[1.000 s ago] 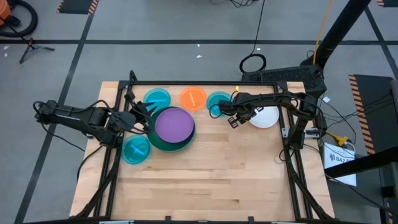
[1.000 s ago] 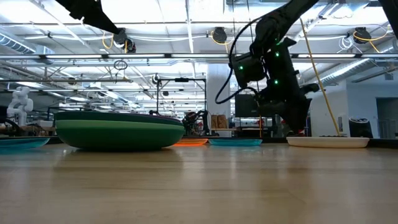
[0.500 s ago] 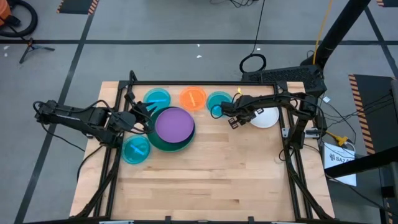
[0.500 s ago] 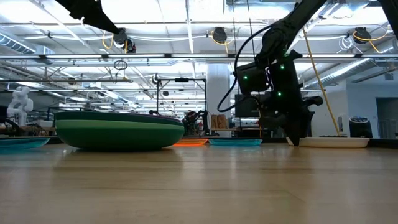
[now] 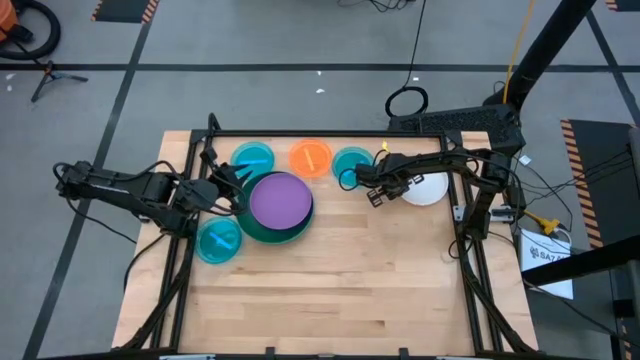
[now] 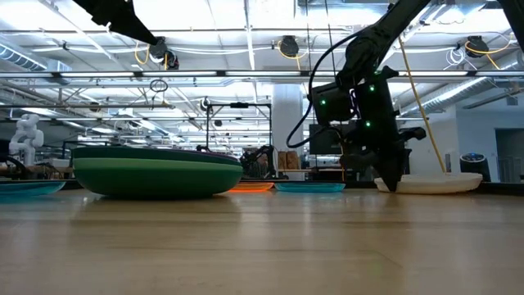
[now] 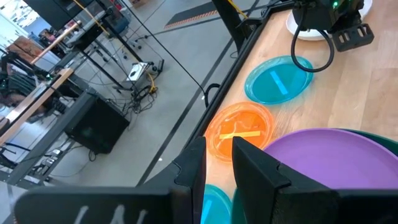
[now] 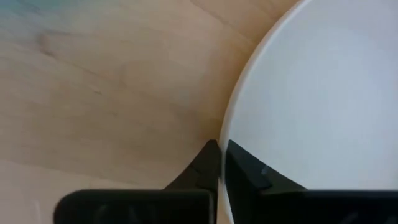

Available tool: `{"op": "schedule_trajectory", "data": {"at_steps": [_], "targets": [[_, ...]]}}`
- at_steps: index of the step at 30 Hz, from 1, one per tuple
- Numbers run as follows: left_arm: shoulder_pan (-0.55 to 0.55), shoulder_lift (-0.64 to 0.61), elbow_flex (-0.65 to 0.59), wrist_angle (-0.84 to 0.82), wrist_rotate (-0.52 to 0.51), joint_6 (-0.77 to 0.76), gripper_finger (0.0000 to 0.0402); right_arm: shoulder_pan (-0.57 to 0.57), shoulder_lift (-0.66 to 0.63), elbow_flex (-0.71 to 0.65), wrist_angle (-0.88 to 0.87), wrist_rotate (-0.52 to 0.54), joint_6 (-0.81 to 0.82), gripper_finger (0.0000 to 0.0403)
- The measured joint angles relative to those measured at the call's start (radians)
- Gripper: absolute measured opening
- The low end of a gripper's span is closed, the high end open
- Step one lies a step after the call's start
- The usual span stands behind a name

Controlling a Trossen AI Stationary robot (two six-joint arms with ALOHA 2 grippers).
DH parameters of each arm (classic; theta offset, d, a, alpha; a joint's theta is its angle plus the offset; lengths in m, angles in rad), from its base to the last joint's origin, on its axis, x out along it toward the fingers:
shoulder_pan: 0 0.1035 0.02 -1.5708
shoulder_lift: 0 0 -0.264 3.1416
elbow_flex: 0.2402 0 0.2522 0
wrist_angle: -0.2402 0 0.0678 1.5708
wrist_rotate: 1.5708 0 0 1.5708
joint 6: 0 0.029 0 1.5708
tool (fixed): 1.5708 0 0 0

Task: Stack plastic plates
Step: Stack the white plate on top of the purple plate

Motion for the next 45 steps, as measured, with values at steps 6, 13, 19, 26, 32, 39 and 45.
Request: {"op": "schedule_trajectory", "data": {"at_steps": [6,13,19,26,32,39,45], "targets": [[0.0,0.0,0.0,0.0,0.0,0.0,0.0085,0.003,0.0,0.017,-0.071,0.005,0.011,0.0011],[0.0,0.0,0.0,0.001,0.0,0.0,0.0085,0.054,0.0,0.111,-0.186,0.111,-0.023,0.0005],[0.0,0.0,0.0,0.001,0.0,-0.001,0.0085,0.138,0.0,0.226,-0.156,0.141,-0.138,0.0003],[0.0,0.0,0.0,0.005,0.0,-0.002,0.0085,0.252,0.0,0.334,0.058,0.135,-0.361,0.0002],[0.0,0.0,0.0,0.005,0.0,-0.002,0.0085,0.325,0.0,0.357,0.327,0.035,-0.587,0.0002],[0.0,0.0,0.0,0.029,0.0,0.014,0.0085,0.352,0.003,0.359,0.466,-0.002,-0.699,0.0002],[0.0,0.0,0.0,0.035,0.0,0.03,0.0085,0.35,0.003,0.359,0.507,-0.002,-0.713,0.0002]]}}
